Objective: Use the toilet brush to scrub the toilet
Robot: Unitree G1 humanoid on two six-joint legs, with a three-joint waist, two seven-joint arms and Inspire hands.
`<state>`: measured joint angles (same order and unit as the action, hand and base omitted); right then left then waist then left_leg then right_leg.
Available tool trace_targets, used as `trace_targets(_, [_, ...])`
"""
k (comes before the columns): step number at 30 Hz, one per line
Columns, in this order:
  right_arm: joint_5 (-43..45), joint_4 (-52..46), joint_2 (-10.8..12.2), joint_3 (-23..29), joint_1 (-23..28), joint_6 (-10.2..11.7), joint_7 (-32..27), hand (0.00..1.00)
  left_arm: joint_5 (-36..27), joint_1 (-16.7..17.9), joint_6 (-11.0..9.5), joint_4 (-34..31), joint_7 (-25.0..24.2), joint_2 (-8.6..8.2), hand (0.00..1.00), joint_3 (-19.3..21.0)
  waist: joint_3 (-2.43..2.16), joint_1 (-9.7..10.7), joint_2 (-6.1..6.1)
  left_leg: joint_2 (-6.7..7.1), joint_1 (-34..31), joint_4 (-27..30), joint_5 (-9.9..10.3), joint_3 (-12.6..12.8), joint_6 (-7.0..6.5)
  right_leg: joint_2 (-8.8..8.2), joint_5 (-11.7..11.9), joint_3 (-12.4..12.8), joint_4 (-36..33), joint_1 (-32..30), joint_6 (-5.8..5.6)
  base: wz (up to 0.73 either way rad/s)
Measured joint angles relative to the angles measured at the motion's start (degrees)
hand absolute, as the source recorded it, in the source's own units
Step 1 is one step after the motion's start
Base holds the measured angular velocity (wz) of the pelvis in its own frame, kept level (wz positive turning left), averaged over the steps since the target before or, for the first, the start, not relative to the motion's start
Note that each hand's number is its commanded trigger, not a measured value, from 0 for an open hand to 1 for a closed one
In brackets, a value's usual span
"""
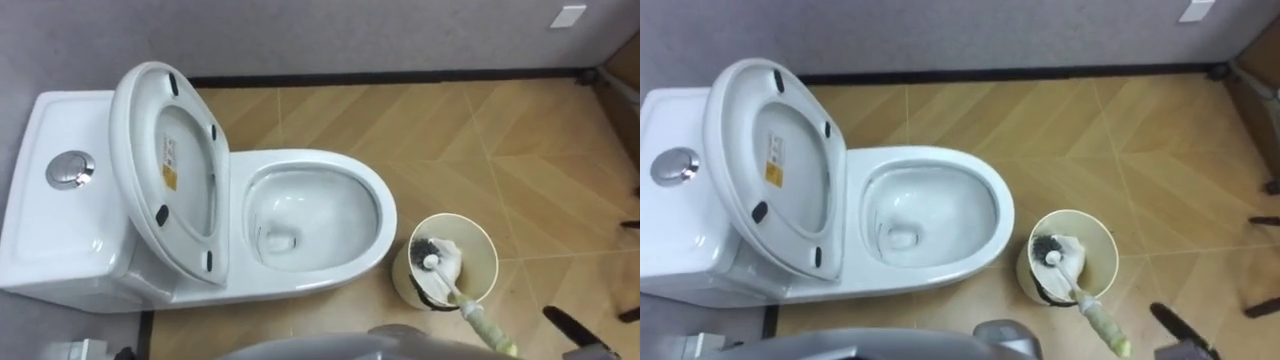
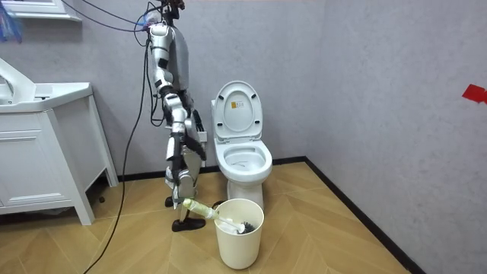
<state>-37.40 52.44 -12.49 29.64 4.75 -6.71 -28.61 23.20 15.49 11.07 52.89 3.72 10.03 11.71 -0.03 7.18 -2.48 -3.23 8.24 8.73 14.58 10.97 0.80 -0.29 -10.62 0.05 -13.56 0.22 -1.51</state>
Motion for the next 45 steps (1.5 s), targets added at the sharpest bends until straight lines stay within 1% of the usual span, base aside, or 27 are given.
trace_targets(1, [1.1,-0.6,-0.7,-1.4,-0.5,0.6,0.0,0.00,0.0,0.0,-0.4,-0.1,0.0,0.07,0.00,-0.1,0.06,-0.6,0.23,0.00,0.0,0.1,0.0,0.0,0.00,-0.01,0.0,0.0,0.0,0.1,0.00,0.00])
trace_targets(2, [2.2,-1.9,-0.8,-2.2,-0.7,1.0,0.0,0.00,0.0,-0.3,-1.1,-0.3,0.0,0.14,0.00,-0.1,0.08,-1.1,-0.07,-0.03,-0.1,0.1,0.0,-0.1,0.00,-0.01,0.0,-0.1,0.0,0.1,0.00,0.00])
trace_targets(4, [3.7,-3.5,-0.9,-3.3,-1.0,1.3,0.1,0.00,0.0,-0.2,-1.9,-0.3,0.0,0.16,0.00,-0.2,0.03,-1.4,-0.05,-0.05,-0.3,0.2,0.0,-0.3,0.00,-0.03,0.0,-0.3,0.1,0.1,0.00,0.06])
trace_targets(6, [4.8,-4.2,-0.9,-4.3,-1.5,1.9,0.7,0.00,0.0,-0.2,-2.2,-0.3,0.0,0.17,0.00,-0.5,0.06,-1.6,-0.09,-0.03,-0.8,0.7,0.0,-0.5,0.00,-0.11,0.0,-0.4,0.1,-0.1,0.00,0.05])
trace_targets(7, [6.1,-4.4,-0.9,-4.9,-1.7,2.1,1.2,0.00,0.0,-0.1,-2.4,-0.3,0.0,0.18,0.00,-0.7,0.13,-1.8,-0.23,-0.03,-0.9,0.7,0.0,-0.6,0.00,-0.12,0.0,-0.5,0.1,-0.1,0.00,0.06])
trace_targets(10, [8.3,-5.1,-0.9,-6.1,-1.7,2.3,2.0,0.00,0.0,-0.2,-3.2,-0.3,0.0,0.17,0.00,-0.8,0.13,-2.8,-0.49,-0.03,-1.1,0.8,0.0,-1.0,0.00,-0.20,0.0,-1.0,0.5,0.0,0.04,0.08])
trace_targets(11, [8.5,-5.8,-0.9,-6.3,-1.7,2.5,2.1,0.00,-0.1,-0.1,-3.7,-0.3,0.0,0.18,0.00,-0.8,0.01,-3.0,-0.34,-0.03,-1.3,0.9,0.0,-1.0,0.00,-0.25,0.1,-1.2,0.7,0.1,0.08,0.07])
trace_targets(13, [9.2,-5.9,-1.1,-7.5,-2.1,3.6,2.6,0.00,-0.1,0.2,-4.1,-0.2,0.0,0.18,0.00,-0.8,0.07,-3.2,-0.54,-0.03,-1.4,0.9,0.0,-1.4,0.00,-0.26,0.2,-1.5,1.0,0.2,0.11,0.08])
trace_targets(15, [11.4,-5.9,-1.7,-10.0,-2.2,3.6,3.5,0.00,0.0,0.3,-4.1,0.0,0.0,0.29,0.00,-0.8,0.05,-3.6,-0.63,-0.05,-1.4,0.9,0.0,-1.7,0.00,-0.25,0.2,-1.7,1.0,0.3,0.15,0.05])
trace_targets(17, [13.3,-5.8,-2.6,-12.6,-2.2,3.6,5.3,0.00,0.0,0.3,-4.1,0.0,0.0,0.54,0.00,-1.9,0.08,-4.3,-0.71,-0.06,-1.4,0.9,0.0,-1.8,0.00,-0.28,0.2,-1.9,1.0,0.3,0.18,0.00])
trace_targets(21, [15.0,-5.7,-2.7,-12.8,-2.9,3.5,7.5,0.00,0.0,0.4,-4.0,0.0,0.0,1.13,0.00,-2.9,0.17,-4.8,-0.89,-0.06,-1.8,1.1,0.0,-2.3,0.00,-0.39,0.2,-2.2,0.9,-0.2,0.21,0.05])
trace_targets(24, [15.2,-5.8,-2.8,-12.9,-4.0,3.5,7.9,0.00,0.0,0.6,-4.0,0.0,0.0,2.27,0.00,-3.1,0.21,-4.9,-1.08,-0.06,-3.0,2.0,0.0,-2.4,0.00,-0.46,0.3,-2.4,0.8,-0.8,0.27,0.02])
trace_targets(27, [15.1,-5.2,-4.3,-14.7,-5.2,3.6,9.2,0.00,0.0,0.3,-4.1,-0.1,0.0,3.17,0.00,-3.1,0.21,-4.9,-0.97,-0.08,-4.9,2.8,0.0,-2.7,0.00,-0.50,0.7,-2.5,0.8,-2.1,0.33,0.05])
trace_targets(28, [15.1,-3.6,-5.2,-15.4,-6.1,3.6,10.2,0.00,0.1,0.0,-4.2,-0.1,0.0,3.56,0.00,-3.2,0.15,-4.8,-0.91,-0.02,-6.2,3.3,0.0,-3.6,0.00,-0.70,0.8,-3.3,0.8,-2.7,0.33,0.24])
trace_targets(29, [15.2,-1.6,-6.1,-15.5,-7.1,3.8,10.8,0.00,0.1,-0.7,-4.5,-0.3,-0.1,4.02,0.00,-3.2,0.14,-4.6,-0.84,-0.04,-7.7,3.7,0.0,-3.8,-0.01,-0.69,1.0,-3.6,0.7,-3.9,0.35,0.23])
trace_targets(30, [15.3,0.2,-6.5,-15.5,-8.0,3.9,11.0,0.00,0.1,-1.1,-4.5,-0.3,-0.1,4.21,0.00,-3.3,0.12,-4.7,-0.84,-0.05,-8.3,4.2,0.0,-4.0,-0.01,-0.69,1.2,-3.6,0.7,-4.5,0.38,0.14])
trace_targets(32, [17.4,6.0,-7.4,-16.8,-10.5,4.2,11.2,0.00,0.1,-2.7,-4.6,0.1,-0.3,4.75,0.00,-4.4,0.30,-5.4,-0.43,-0.07,-10.6,5.0,0.0,-4.9,-0.03,-0.84,1.4,-4.6,0.4,-5.9,0.49,0.15])
trace_targets(36, [19.4,12.0,-7.4,-17.3,-12.7,4.2,12.4,0.00,0.0,-4.6,-5.3,0.2,-0.2,4.93,0.00,-6.3,0.28,-6.0,-0.01,-0.05,-13.7,6.6,0.0,-5.6,-0.03,-1.13,1.5,-5.6,-0.6,-8.6,0.64,0.11])
trace_targets(40, [19.4,15.6,-7.7,-17.3,-14.3,4.2,13.1,0.00,0.0,-5.1,-5.4,0.6,0.0,4.92,0.00,-6.4,0.32,-6.1,-0.09,0.00,-16.1,7.5,-0.1,-6.0,-0.11,-1.37,1.6,-6.2,-1.4,-10.8,0.76,0.05])
trace_targets(43, [19.4,18.8,-7.9,-17.3,-15.5,4.2,13.7,0.00,-0.2,-7.0,-5.4,2.2,0.0,4.93,0.00,-6.5,0.41,-6.2,-0.31,0.04,-17.2,8.1,-0.1,-6.2,-0.11,-1.48,1.6,-6.3,-2.1,-11.9,0.76,0.04])
trace_targets(45, [19.4,19.6,-8.0,-17.5,-15.9,4.2,14.2,0.00,-0.1,-8.0,-5.4,2.6,0.0,4.97,0.00,-7.4,0.47,-6.2,-0.34,0.04,-17.9,8.5,-0.1,-6.2,-0.11,-1.52,1.6,-6.3,-2.2,-12.5,0.79,0.00])
